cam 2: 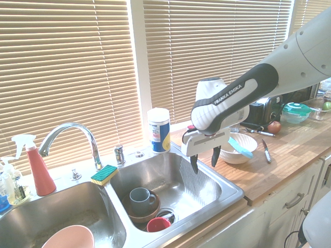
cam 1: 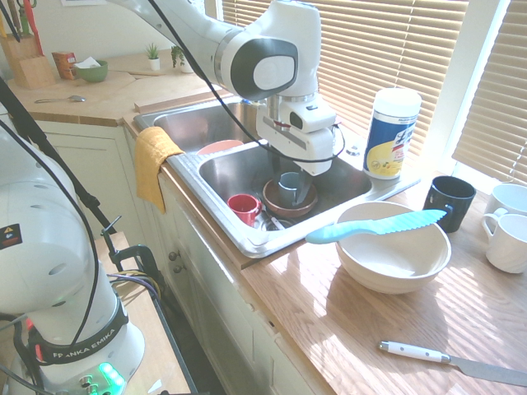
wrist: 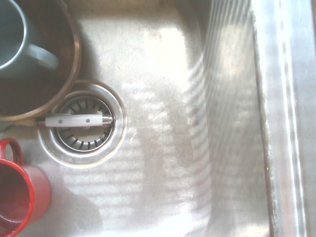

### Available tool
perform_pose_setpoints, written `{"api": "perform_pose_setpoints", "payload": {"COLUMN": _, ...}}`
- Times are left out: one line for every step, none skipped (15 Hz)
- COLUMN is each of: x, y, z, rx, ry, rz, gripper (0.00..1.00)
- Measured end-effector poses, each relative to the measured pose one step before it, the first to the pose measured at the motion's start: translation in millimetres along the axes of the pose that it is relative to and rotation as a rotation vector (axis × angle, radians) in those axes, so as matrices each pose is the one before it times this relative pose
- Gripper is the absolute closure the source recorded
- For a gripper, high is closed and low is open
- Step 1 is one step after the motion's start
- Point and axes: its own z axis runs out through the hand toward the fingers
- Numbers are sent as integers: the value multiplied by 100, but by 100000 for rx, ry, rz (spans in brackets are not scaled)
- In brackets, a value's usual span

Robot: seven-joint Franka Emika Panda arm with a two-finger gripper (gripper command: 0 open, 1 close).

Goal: Put the knife into the sink

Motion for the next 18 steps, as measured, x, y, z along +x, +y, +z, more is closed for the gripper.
{"api": "perform_pose_setpoints", "payload": {"x": 5, "y": 1, "z": 50, "rx": -104, "ry": -55, "rz": -17, "gripper": 0}}
{"api": "perform_pose_setpoints", "payload": {"x": 32, "y": -45, "z": -69, "rx": -113, "ry": 398, "rz": -314, "gripper": 0}}
{"api": "perform_pose_setpoints", "payload": {"x": 139, "y": -175, "z": -422, "rx": 332, "ry": 975, "rz": -502, "gripper": 0}}
{"api": "perform_pose_setpoints", "payload": {"x": 273, "y": -185, "z": -860, "rx": 557, "ry": 1408, "rz": -393, "gripper": 0}}
{"api": "perform_pose_setpoints", "payload": {"x": 449, "y": 19, "z": -1258, "rx": 298, "ry": 1183, "rz": 570, "gripper": 0}}
{"api": "perform_pose_setpoints", "payload": {"x": 728, "y": 433, "z": -1662, "rx": -302, "ry": 1013, "rz": 1877, "gripper": 0}}
{"api": "perform_pose_setpoints", "payload": {"x": 861, "y": 823, "z": -1696, "rx": -810, "ry": 632, "rz": 2736, "gripper": 0}}
{"api": "perform_pose_setpoints", "payload": {"x": 988, "y": 1112, "z": -1542, "rx": -1197, "ry": 642, "rz": 3172, "gripper": 0}}
{"api": "perform_pose_setpoints", "payload": {"x": 1019, "y": 1233, "z": -1163, "rx": -732, "ry": 200, "rz": 3359, "gripper": 0}}
{"api": "perform_pose_setpoints", "payload": {"x": 896, "y": 1105, "z": -517, "rx": -464, "ry": -286, "rz": 2999, "gripper": 0}}
{"api": "perform_pose_setpoints", "payload": {"x": 987, "y": 1064, "z": -55, "rx": -331, "ry": -396, "rz": 2668, "gripper": 0}}
{"api": "perform_pose_setpoints", "payload": {"x": 1049, "y": 1051, "z": 168, "rx": -466, "ry": -651, "rz": 2305, "gripper": 0}}
{"api": "perform_pose_setpoints", "payload": {"x": 1009, "y": 1070, "z": 295, "rx": -643, "ry": -468, "rz": 1906, "gripper": 0}}
{"api": "perform_pose_setpoints", "payload": {"x": 884, "y": 1047, "z": 385, "rx": -754, "ry": -388, "rz": 1507, "gripper": 0}}
{"api": "perform_pose_setpoints", "payload": {"x": 755, "y": 928, "z": 345, "rx": -714, "ry": -252, "rz": 1237, "gripper": 0}}
{"api": "perform_pose_setpoints", "payload": {"x": 579, "y": 815, "z": 490, "rx": -493, "ry": -625, "rz": 707, "gripper": 0}}
{"api": "perform_pose_setpoints", "payload": {"x": 450, "y": 757, "z": 701, "rx": -436, "ry": -636, "rz": 574, "gripper": 0}}
{"api": "perform_pose_setpoints", "payload": {"x": 347, "y": 576, "z": 688, "rx": -118, "ry": -155, "rz": 687, "gripper": 0}}
